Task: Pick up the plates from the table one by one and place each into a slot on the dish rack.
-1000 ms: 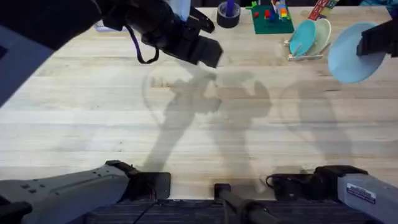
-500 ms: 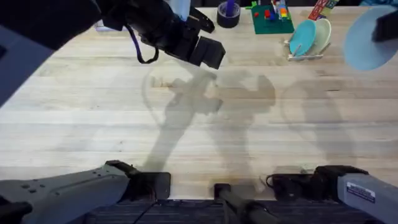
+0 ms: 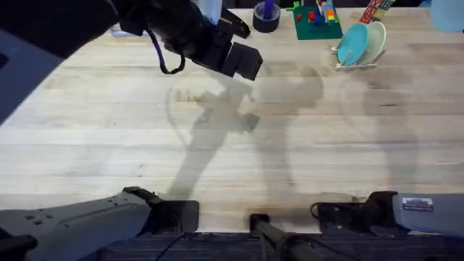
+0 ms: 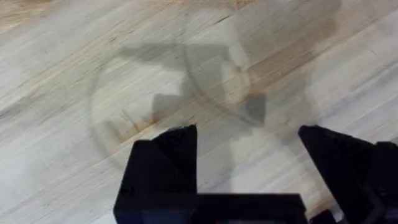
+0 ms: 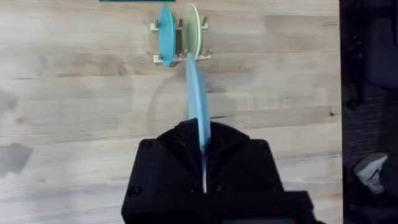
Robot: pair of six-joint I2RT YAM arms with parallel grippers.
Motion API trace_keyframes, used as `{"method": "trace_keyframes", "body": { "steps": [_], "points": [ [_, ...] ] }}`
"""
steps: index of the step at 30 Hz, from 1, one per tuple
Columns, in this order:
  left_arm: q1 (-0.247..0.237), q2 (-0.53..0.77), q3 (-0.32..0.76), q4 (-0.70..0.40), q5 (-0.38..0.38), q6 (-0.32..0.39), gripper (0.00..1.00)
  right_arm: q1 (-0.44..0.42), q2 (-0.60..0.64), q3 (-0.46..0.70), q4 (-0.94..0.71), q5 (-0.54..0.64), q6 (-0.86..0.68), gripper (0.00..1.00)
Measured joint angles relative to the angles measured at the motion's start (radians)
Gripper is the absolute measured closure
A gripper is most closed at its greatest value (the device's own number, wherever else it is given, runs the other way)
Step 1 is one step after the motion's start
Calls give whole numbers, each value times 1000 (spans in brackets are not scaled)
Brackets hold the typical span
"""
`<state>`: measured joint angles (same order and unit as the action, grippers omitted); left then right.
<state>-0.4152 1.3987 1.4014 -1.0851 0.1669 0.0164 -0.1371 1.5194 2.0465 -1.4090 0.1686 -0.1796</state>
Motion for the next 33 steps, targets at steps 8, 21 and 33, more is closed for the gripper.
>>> {"method": "trace_keyframes", "body": {
  "steps": [8, 21, 33],
  "points": [
    [0, 0, 0, 2, 0, 0, 4, -39, 130, 53, -3, -83, -34, 971],
    [0, 0, 0, 15, 0, 0, 6, -96, 152, 58, 1, -107, -38, 975],
    [0, 0, 0, 15, 0, 0, 6, -96, 153, 58, 83, -110, -38, 973]
  ]
}}
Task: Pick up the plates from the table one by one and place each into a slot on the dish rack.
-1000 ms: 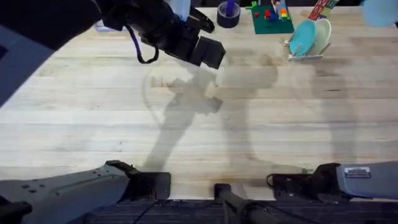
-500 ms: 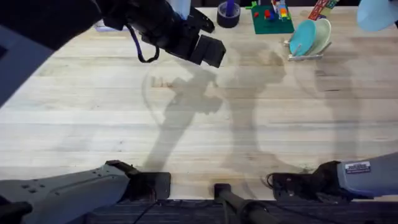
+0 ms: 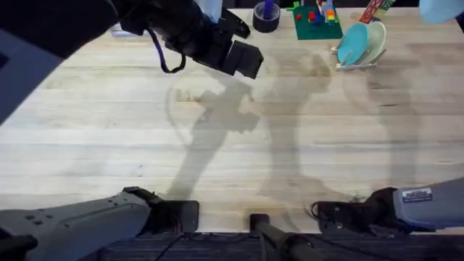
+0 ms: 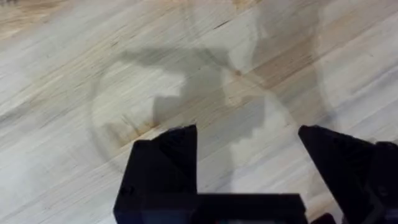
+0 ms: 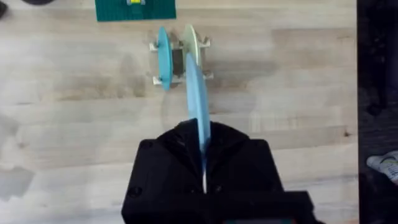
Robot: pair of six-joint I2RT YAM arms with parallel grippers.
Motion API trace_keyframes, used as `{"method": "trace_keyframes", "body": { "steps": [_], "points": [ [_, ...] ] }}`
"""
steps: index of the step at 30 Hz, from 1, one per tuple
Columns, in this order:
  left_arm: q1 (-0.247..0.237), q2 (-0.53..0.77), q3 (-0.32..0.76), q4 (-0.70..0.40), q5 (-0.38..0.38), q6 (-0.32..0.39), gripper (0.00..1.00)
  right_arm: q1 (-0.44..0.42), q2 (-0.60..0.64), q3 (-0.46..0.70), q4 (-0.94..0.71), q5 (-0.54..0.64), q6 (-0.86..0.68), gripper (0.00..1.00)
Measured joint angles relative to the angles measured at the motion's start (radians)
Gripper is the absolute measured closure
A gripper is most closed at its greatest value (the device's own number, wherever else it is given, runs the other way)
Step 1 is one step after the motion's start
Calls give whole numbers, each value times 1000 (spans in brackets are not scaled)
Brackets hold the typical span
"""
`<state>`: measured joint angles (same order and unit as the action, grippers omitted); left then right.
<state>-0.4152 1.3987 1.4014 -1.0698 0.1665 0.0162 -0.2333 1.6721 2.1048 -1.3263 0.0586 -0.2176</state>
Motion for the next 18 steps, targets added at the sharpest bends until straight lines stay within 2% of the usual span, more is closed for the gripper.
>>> {"method": "trace_keyframes", "body": {
  "steps": [18],
  "points": [
    [0, 0, 0, 0, 0, 0, 6, 0, 146, 4, 10, -42, 41, 973]
  ]
}}
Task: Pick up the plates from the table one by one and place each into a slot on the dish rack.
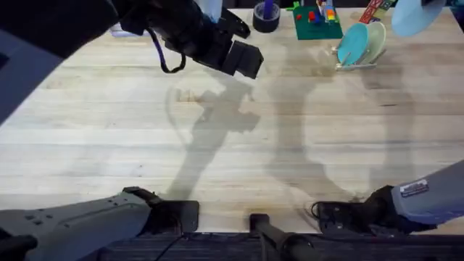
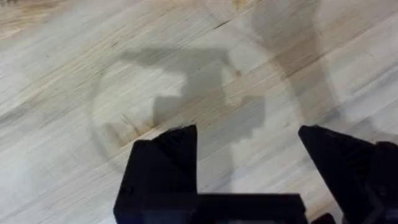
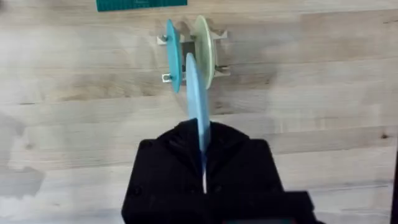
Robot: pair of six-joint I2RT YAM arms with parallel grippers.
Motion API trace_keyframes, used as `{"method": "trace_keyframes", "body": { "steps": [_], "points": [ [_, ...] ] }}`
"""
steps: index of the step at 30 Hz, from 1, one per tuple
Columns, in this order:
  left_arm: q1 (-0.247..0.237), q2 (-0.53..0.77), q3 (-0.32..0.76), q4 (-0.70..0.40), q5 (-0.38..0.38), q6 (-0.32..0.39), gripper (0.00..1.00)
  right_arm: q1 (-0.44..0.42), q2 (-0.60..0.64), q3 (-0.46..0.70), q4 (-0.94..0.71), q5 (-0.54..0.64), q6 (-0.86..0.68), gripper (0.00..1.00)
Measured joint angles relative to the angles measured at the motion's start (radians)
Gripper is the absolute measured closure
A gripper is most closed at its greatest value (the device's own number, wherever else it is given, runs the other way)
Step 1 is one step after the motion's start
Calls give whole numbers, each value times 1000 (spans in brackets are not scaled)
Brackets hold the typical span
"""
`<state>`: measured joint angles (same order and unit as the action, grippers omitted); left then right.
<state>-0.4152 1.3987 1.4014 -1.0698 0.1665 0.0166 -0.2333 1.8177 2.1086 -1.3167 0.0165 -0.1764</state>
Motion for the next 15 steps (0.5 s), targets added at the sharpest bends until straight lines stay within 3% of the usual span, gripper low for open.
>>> {"method": "trace_keyframes", "body": {
  "steps": [15],
  "points": [
    [0, 0, 0, 0, 0, 0, 5, 1, 110, 0, 63, -6, 43, 973]
  ]
}}
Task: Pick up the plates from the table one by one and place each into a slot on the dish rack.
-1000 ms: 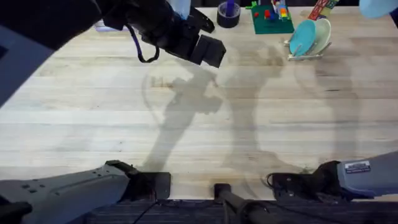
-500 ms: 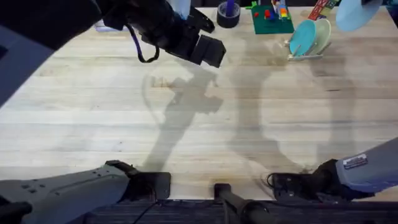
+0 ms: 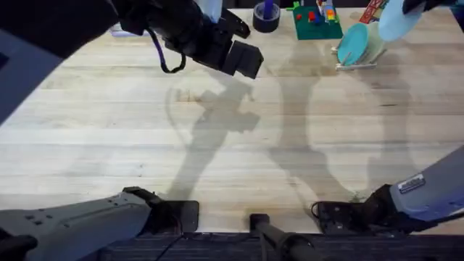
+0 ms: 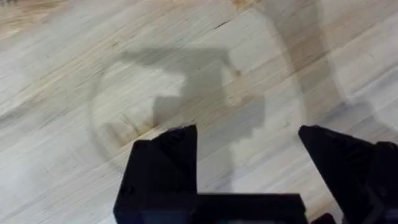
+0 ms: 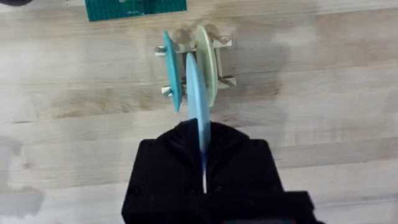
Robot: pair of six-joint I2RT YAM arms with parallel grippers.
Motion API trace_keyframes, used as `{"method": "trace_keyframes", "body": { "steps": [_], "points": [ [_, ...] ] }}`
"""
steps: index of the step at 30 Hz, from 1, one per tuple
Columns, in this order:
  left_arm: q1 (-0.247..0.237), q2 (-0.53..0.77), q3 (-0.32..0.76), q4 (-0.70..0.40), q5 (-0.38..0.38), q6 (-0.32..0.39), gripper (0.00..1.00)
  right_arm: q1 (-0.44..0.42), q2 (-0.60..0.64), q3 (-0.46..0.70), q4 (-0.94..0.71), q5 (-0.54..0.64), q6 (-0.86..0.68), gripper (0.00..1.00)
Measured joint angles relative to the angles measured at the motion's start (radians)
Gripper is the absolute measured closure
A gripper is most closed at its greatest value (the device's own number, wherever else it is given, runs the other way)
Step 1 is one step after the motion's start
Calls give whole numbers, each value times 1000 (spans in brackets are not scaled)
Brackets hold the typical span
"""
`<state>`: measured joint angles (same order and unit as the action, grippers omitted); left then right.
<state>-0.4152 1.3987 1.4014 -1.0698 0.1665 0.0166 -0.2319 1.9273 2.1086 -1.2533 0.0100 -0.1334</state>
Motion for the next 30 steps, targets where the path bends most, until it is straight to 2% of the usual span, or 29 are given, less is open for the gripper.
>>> {"method": "trace_keyframes", "body": {
  "steps": [16, 30],
  "points": [
    [0, 0, 0, 0, 0, 0, 6, 0, 40, 0, 64, 0, 7, 973],
    [0, 0, 0, 0, 0, 0, 6, 12, 148, 0, 102, 0, 7, 973]
  ]
}}
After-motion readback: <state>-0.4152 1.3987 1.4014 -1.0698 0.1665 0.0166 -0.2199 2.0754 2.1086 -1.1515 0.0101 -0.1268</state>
